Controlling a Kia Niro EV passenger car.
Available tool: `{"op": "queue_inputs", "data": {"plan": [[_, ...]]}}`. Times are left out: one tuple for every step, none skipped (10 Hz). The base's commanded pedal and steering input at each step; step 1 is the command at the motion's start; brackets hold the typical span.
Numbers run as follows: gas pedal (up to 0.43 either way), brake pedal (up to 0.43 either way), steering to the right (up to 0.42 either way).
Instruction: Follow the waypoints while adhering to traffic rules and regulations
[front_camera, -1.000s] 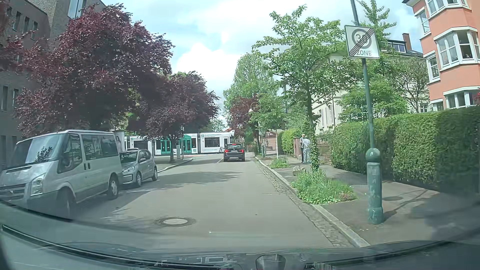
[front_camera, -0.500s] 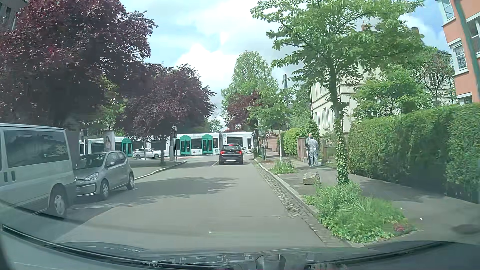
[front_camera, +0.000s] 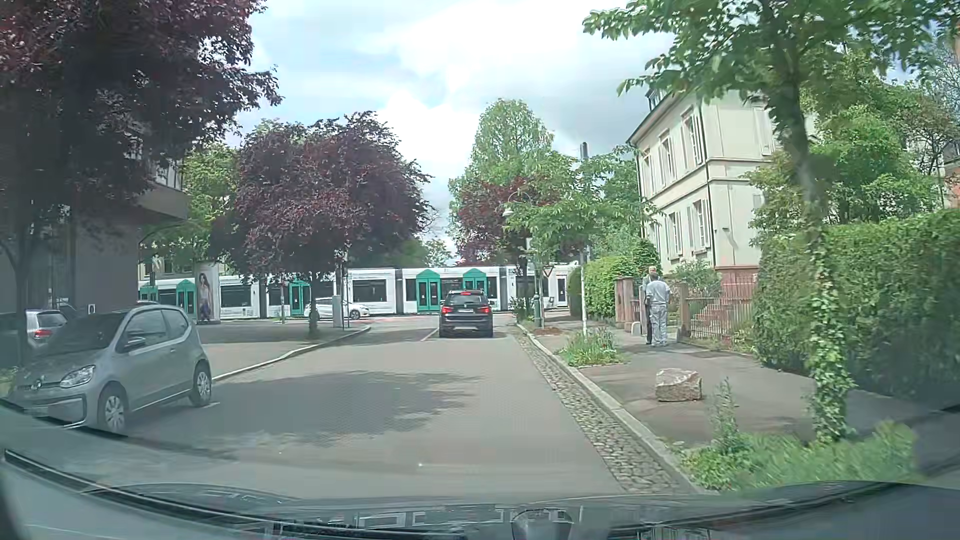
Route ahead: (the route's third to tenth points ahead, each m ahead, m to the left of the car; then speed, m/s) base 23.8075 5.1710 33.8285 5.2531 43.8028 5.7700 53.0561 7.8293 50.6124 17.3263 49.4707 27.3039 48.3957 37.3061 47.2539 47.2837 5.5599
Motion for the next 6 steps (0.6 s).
{"op": "queue_inputs", "data": {"plan": [[0.0, 0.0, -0.04], [0.0, 0.0, -0.043], [0.0, 0.0, -0.045], [0.0, 0.0, -0.044], [0.0, 0.0, -0.044], [0.0, 0.0, -0.043]]}}
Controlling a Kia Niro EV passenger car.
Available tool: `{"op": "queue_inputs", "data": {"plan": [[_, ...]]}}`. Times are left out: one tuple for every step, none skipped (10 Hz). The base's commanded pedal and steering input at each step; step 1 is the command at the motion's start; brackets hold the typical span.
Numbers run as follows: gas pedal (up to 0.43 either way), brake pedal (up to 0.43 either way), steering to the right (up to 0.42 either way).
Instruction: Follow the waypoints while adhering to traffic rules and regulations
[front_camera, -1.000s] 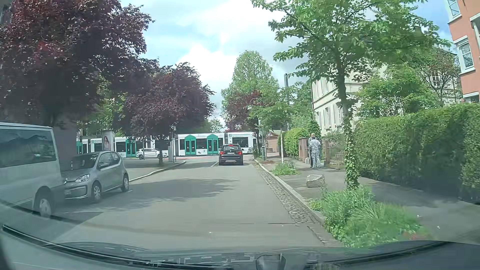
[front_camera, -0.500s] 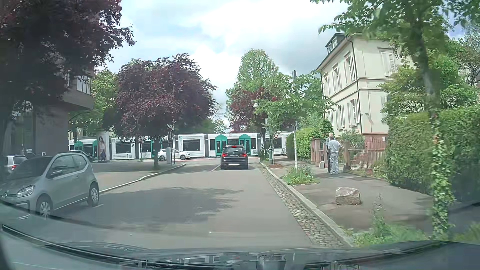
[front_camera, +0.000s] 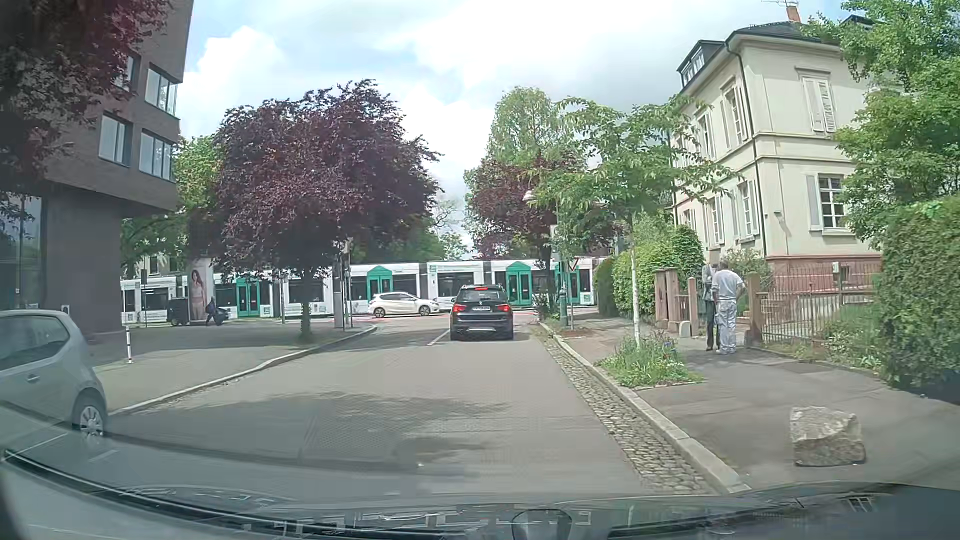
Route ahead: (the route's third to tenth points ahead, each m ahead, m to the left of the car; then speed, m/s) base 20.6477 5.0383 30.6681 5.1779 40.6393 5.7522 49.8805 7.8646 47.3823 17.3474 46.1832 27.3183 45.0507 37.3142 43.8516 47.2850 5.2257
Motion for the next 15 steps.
{"op": "queue_inputs", "data": {"plan": [[0.0, 0.018, -0.039], [0.0, 0.049, -0.031], [0.0, 0.073, -0.025], [0.0, 0.104, -0.024], [0.0, 0.134, -0.022], [0.0, 0.146, -0.016], [0.0, 0.152, -0.004], [0.0, 0.152, 0.009], [0.0, 0.159, 0.013], [0.0, 0.165, 0.014], [0.0, 0.171, 0.012], [0.0, 0.183, 0.012], [0.0, 0.189, 0.012], [0.0, 0.195, 0.012], [0.0, 0.201, 0.012]]}}
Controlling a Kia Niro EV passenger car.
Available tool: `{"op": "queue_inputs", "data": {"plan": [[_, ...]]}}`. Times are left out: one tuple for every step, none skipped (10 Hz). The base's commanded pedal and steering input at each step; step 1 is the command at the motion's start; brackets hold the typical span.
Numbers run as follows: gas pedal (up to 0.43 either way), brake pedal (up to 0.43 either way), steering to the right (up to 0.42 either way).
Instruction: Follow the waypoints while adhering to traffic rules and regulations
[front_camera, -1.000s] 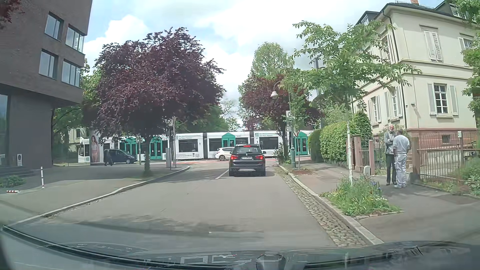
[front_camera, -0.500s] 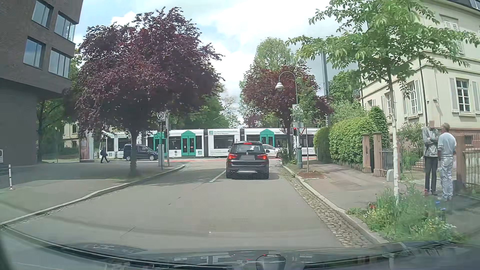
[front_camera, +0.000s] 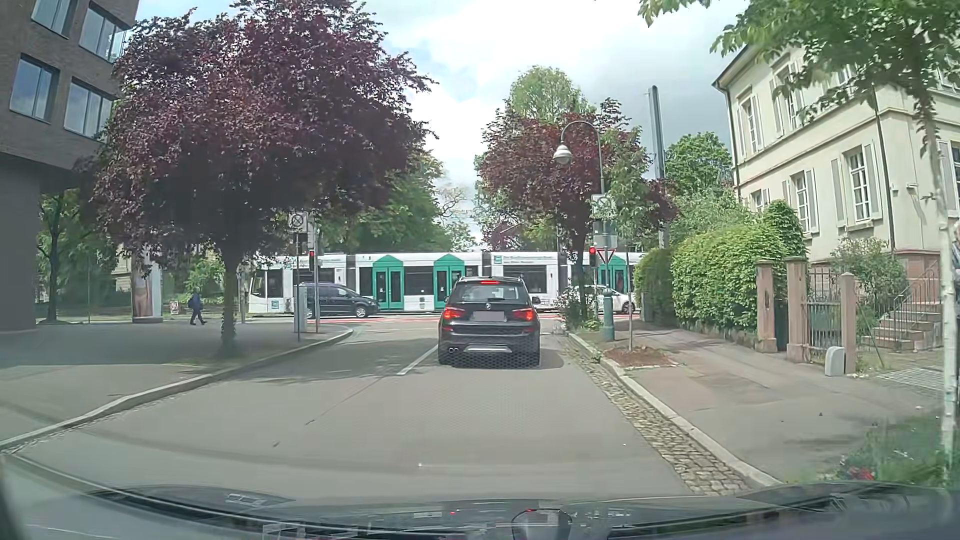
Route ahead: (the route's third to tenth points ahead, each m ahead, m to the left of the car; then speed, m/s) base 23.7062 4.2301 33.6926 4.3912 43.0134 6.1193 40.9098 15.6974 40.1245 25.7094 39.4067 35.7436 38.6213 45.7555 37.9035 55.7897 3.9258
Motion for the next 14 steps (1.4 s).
{"op": "queue_inputs", "data": {"plan": [[0.0, 0.201, 0.011], [0.0, 0.201, 0.011], [0.0, 0.189, 0.011], [0.0, 0.183, 0.011], [0.0, 0.177, 0.011], [0.0, 0.177, 0.011], [0.0, 0.183, 0.011], [0.0, 0.189, 0.01], [0.0, 0.195, 0.01], [0.0, 0.201, 0.01], [0.0, 0.201, 0.009], [0.0, 0.201, 0.009], [0.0, 0.207, 0.007], [0.0, 0.207, 0.006]]}}
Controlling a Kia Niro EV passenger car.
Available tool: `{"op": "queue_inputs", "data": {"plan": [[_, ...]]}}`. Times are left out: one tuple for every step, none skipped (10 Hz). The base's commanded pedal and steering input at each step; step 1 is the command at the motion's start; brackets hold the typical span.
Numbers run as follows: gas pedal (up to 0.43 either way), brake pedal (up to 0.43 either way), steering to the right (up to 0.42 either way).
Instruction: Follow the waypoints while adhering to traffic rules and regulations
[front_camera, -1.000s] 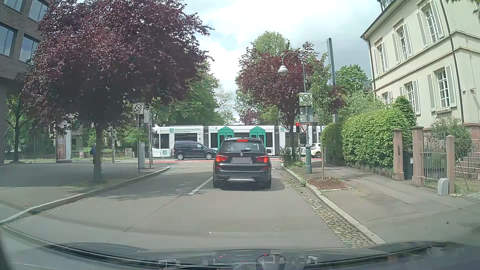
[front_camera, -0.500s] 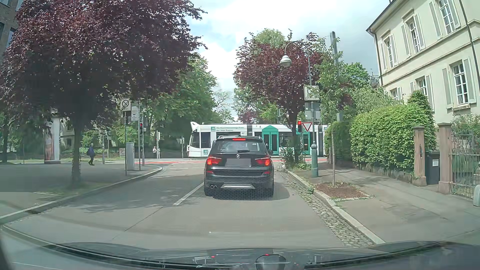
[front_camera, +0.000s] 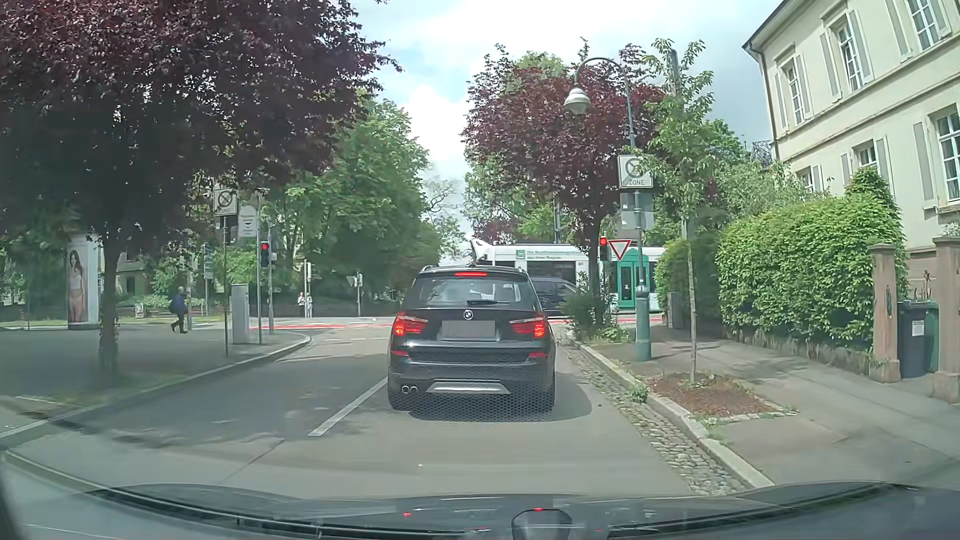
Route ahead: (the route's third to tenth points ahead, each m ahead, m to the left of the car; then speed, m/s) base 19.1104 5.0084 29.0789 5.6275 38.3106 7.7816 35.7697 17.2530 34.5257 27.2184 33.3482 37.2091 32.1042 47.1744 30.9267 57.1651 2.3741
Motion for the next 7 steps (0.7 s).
{"op": "queue_inputs", "data": {"plan": [[0.0, 0.207, 0.007], [0.0, 0.207, 0.006], [0.0, 0.207, 0.006], [0.0, 0.207, 0.006], [0.0, 0.207, 0.006], [0.0, 0.201, 0.006], [0.0, 0.201, 0.005]]}}
